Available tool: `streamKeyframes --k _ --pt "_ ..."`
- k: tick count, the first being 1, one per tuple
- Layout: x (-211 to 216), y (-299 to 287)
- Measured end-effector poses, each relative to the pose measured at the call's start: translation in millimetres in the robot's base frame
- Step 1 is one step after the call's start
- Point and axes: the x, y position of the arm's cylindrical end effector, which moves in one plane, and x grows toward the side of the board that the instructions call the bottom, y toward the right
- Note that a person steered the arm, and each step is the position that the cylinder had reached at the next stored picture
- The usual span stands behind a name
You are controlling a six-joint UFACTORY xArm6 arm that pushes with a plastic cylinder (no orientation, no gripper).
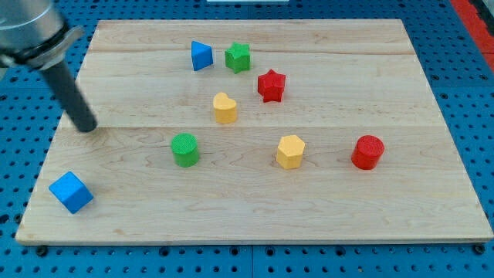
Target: Move the blue triangle to the top of the blue cube
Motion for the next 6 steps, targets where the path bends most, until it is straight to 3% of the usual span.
streamKeyframes --k 2,3,4,5,6 --pt "-80 133" --pt "-131 148" --pt "-154 173" --pt "-179 154" --pt "-163 72"
